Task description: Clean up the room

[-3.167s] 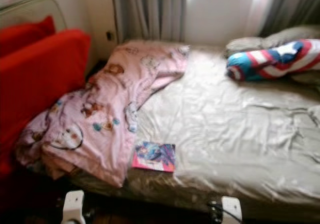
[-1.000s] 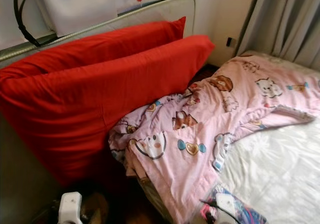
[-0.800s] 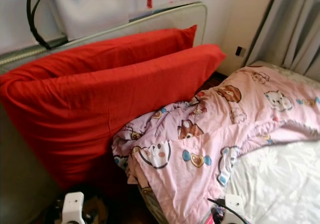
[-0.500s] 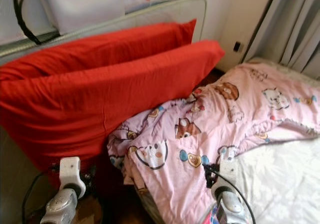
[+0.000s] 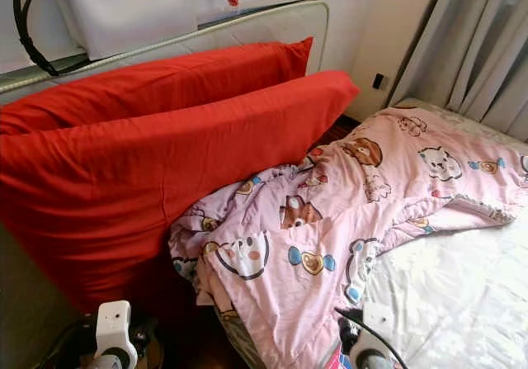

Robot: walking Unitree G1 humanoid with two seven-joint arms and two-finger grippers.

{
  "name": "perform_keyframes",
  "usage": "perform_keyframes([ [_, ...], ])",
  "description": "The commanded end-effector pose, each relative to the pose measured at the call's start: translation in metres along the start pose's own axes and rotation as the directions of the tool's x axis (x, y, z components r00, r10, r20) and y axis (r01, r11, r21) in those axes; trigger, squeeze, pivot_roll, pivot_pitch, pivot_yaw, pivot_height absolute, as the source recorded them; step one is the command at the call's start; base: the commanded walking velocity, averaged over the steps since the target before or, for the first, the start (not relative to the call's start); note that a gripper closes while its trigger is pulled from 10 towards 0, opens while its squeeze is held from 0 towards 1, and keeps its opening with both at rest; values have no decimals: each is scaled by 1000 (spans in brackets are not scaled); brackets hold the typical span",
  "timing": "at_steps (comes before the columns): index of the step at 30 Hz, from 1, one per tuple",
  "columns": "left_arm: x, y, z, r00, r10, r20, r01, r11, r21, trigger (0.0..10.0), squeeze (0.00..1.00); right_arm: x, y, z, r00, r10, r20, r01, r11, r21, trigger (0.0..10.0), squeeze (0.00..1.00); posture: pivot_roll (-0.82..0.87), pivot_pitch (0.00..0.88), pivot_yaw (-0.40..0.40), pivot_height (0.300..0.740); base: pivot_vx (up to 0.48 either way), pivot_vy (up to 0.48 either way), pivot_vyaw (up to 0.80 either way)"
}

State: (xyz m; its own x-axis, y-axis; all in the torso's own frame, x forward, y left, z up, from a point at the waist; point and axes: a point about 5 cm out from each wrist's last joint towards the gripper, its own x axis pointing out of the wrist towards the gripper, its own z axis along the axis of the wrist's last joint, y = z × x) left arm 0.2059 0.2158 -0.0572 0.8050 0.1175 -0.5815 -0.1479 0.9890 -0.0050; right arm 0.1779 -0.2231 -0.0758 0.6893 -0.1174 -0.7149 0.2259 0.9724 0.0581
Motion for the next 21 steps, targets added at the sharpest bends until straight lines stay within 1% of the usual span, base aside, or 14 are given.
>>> perform_keyframes([
  [1,-1,-2,-5,999,-9,-34,10,1000,9,10000,0,-5,-16,-10,999,-26,-47,27,1000,9,10000,0,75,0,-47,720,0,0,0],
  [4,-1,-4,-7,999,-16,-43,17,1000,11,10000,0,-11,-29,-20,995,-46,-87,47,999,9,10000,0,76,0,-46,720,0,0,0],
  [6,-1,-6,-7,999,-21,-43,21,1000,11,10000,0,-14,-35,-24,993,-56,-104,57,998,12,10000,0,76,0,-46,720,0,0,0],
  [9,-1,-7,-7,999,-22,-44,23,1000,10,10000,0,-16,-40,-27,991,-63,-120,66,998,17,10000,0,77,0,-45,720,0,0,0],
  [18,-2,-7,-12,997,-20,-76,20,1000,10,10000,0,-14,-31,-30,986,-57,-156,62,998,27,10000,0,77,0,-44,720,0,0,0],
  [21,-3,-6,-14,996,-12,-85,13,1000,12,10000,0,-14,-30,-30,985,-55,-161,59,998,20,10000,0,77,0,-45,720,0,0,-517],
])
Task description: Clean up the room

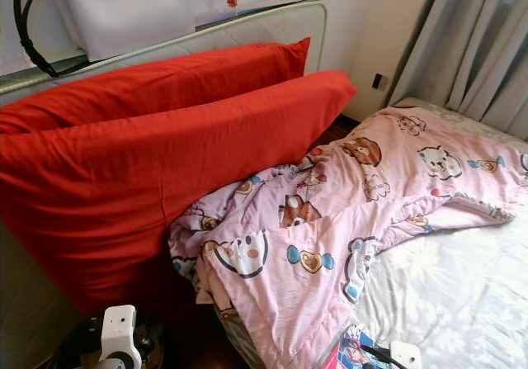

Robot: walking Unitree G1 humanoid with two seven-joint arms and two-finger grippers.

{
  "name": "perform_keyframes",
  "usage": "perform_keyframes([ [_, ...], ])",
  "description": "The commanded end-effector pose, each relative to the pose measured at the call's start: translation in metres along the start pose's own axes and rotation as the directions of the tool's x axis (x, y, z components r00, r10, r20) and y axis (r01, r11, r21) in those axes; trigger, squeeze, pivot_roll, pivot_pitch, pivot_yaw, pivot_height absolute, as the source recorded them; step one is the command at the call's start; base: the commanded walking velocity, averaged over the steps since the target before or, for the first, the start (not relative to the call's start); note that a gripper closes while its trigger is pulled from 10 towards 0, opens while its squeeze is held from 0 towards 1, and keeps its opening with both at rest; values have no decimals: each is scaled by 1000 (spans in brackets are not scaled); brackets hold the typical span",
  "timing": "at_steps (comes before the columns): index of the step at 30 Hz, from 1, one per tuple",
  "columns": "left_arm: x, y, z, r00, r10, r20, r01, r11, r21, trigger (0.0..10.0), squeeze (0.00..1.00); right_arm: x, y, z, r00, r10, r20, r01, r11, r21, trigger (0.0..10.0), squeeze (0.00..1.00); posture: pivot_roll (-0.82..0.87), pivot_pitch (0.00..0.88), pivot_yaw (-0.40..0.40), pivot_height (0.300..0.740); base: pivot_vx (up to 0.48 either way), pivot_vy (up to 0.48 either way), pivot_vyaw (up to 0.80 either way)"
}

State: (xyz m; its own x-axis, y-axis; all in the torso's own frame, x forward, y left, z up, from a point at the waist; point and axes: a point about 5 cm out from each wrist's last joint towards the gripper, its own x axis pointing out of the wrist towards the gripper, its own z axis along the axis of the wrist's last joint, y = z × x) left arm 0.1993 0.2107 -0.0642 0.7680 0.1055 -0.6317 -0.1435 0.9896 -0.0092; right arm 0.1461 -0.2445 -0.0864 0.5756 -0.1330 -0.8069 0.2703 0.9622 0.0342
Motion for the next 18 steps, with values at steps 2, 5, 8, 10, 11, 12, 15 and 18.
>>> perform_keyframes([
  [2,-1,-1,-5,999,-2,-33,3,1000,13,10000,0,-1,-1,-5,1000,-6,-21,7,1000,8,10000,0,77,0,-45,720,0,0,-744],
  [5,-1,-1,-6,999,-2,-40,3,1000,14,10000,0,0,3,-4,1000,-1,-17,1,1000,6,10000,0,75,0,-45,720,0,0,-740],
  [8,-1,-2,-8,999,-2,-47,3,1000,14,10000,0,1,5,-3,1000,2,-15,-2,1000,4,10000,0,73,0,-45,720,0,0,-735],
  [10,-2,-2,-9,999,-1,-51,2,1000,13,10000,0,1,5,-2,1000,2,-15,-2,1000,1,10000,0,72,0,-45,720,0,0,-731],
  [11,-2,-2,-9,999,-1,-53,1,1000,13,10000,0,1,5,-2,1000,2,-14,-2,1000,0,10000,0,72,0,-45,720,0,0,-731],
  [12,-2,-2,-10,998,-1,-56,2,1000,12,10000,0,1,5,-2,1000,2,-14,-2,1000,-3,10000,0,73,0,-46,720,0,0,-725],
  [15,-4,0,-13,998,-1,-61,1,1000,4,10000,0,1,5,-1,1000,4,-13,-4,1000,-8,10000,0,75,0,-47,720,-91,0,-725],
  [18,-5,1,-15,998,4,-69,-4,1000,5,10000,0,1,5,0,1000,4,-12,-4,1000,-10,10000,0,75,0,-48,720,-91,0,-723],
])
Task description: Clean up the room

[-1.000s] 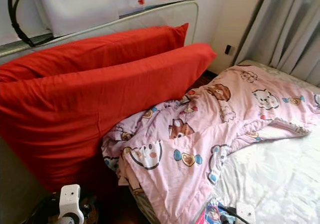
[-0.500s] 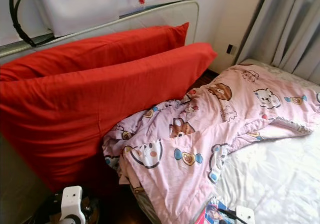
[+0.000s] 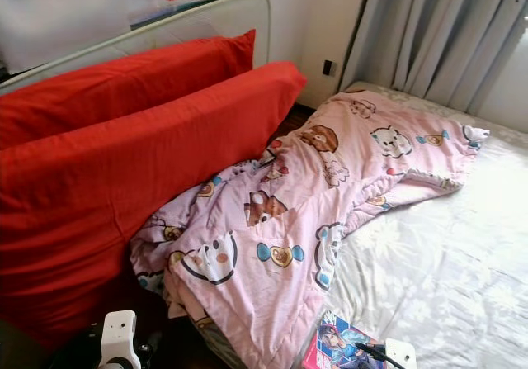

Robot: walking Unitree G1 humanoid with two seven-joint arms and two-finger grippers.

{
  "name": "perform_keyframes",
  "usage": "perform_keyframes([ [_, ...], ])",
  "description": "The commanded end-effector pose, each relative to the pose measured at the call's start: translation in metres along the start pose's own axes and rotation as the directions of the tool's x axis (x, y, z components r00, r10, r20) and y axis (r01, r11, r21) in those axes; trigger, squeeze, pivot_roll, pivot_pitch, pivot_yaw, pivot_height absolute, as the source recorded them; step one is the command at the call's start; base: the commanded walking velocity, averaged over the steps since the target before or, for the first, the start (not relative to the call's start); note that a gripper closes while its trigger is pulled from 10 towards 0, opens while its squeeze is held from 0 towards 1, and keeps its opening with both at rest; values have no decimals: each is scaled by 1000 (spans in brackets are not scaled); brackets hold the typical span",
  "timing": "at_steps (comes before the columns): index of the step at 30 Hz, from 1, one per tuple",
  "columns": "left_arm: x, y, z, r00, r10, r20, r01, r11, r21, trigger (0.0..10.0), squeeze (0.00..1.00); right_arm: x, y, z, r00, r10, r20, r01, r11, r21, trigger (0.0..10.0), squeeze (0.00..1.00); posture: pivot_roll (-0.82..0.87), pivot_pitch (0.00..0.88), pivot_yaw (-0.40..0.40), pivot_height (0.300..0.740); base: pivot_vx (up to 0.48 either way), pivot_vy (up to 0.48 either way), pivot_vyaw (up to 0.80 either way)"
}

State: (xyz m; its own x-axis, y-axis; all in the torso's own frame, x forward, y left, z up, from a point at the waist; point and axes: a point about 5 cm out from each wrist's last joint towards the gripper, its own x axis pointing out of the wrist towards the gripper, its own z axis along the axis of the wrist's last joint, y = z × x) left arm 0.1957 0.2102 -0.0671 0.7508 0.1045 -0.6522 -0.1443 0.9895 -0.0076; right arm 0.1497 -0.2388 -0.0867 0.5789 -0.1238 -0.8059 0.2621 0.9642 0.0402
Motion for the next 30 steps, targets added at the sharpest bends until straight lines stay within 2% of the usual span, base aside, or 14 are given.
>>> perform_keyframes([
  [1,-4,2,-11,999,4,-45,-3,1000,5,10000,0,0,-2,-1,1000,-5,-12,5,1000,-7,10000,0,76,0,-49,720,0,0,-725],
  [9,-3,3,-11,999,5,-52,-5,1000,4,10000,0,0,-3,0,1000,-5,-8,5,1000,-11,10000,0,75,0,-47,720,0,0,-715],
  [13,-2,2,-10,999,4,-52,-4,1000,1,10000,0,0,-3,1,1000,-3,-1,3,1000,-10,10000,0,78,0,-47,720,-288,0,0],
  [19,-2,3,-10,998,9,-59,-9,1000,7,10000,0,0,-2,1,1000,0,-6,0,1000,-16,10000,0,80,0,-47,720,0,0,0],
  [23,-2,4,-10,998,9,-58,-9,1000,8,10000,0,0,-2,1,1000,4,-9,-4,1000,-19,10000,0,80,0,-47,720,-157,0,-606],
  [30,-2,4,-8,999,4,-53,-3,1000,12,10000,0,0,-3,2,1000,3,1,-3,1000,-18,10000,0,83,0,-43,720,0,0,0],
])
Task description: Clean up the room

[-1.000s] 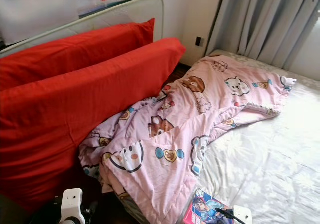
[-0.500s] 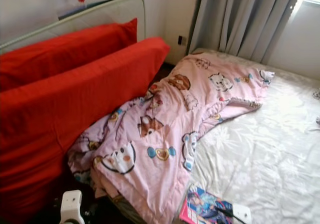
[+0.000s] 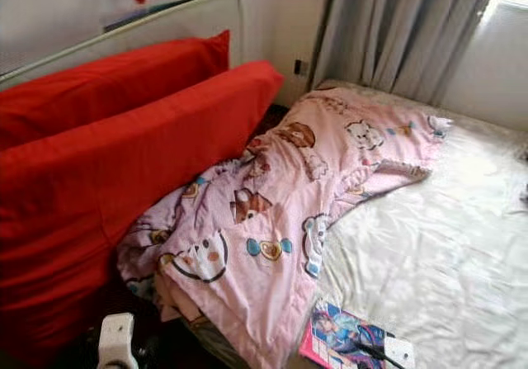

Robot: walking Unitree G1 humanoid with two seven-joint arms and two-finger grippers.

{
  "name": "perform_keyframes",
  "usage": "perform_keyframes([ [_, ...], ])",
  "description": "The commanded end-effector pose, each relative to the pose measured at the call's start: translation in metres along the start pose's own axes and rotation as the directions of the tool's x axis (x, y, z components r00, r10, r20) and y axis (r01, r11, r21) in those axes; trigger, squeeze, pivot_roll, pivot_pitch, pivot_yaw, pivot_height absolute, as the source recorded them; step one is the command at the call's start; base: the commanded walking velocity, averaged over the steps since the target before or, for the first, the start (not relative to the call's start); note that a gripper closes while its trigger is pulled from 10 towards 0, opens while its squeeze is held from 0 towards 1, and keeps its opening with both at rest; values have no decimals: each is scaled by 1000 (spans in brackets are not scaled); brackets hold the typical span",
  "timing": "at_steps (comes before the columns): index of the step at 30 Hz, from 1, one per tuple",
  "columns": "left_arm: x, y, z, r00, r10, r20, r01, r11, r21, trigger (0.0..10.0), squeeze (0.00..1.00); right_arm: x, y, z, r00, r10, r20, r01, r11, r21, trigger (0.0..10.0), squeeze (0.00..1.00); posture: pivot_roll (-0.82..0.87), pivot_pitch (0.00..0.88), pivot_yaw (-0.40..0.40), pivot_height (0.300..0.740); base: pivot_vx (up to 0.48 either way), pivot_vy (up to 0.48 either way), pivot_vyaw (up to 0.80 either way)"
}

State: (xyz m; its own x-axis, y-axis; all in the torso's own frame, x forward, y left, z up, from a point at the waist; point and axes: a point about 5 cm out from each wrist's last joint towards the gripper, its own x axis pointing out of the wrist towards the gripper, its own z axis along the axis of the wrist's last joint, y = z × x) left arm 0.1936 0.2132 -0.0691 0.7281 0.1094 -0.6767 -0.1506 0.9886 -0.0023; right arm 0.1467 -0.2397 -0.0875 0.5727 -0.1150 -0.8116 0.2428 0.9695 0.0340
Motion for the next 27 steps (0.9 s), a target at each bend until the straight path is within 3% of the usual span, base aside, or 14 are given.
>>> perform_keyframes([
  [1,-1,0,-5,1000,-5,-19,5,1000,10,10000,0,1,-2,5,1000,-4,11,4,1000,1,10000,0,83,0,-43,720,0,0,0],
  [8,-2,3,-6,1000,-1,-22,2,1000,24,10000,0,1,-1,4,1000,-4,6,4,1000,0,10000,0,82,0,-39,720,-177,0,0],
  [15,-3,3,-7,1000,-5,-25,6,1000,15,10000,0,0,-2,2,1000,-6,4,6,1000,7,10000,0,81,0,-37,720,-81,0,-663],
  [18,-3,2,-9,999,-4,-38,5,1000,18,10000,0,0,-2,3,1000,-5,15,5,1000,10,10000,0,81,0,-37,720,-366,0,0],
  [27,-3,5,-10,999,7,-47,-6,1000,21,10000,0,0,-3,3,1000,-9,11,8,1000,14,10000,0,83,0,-39,720,0,0,0],
])
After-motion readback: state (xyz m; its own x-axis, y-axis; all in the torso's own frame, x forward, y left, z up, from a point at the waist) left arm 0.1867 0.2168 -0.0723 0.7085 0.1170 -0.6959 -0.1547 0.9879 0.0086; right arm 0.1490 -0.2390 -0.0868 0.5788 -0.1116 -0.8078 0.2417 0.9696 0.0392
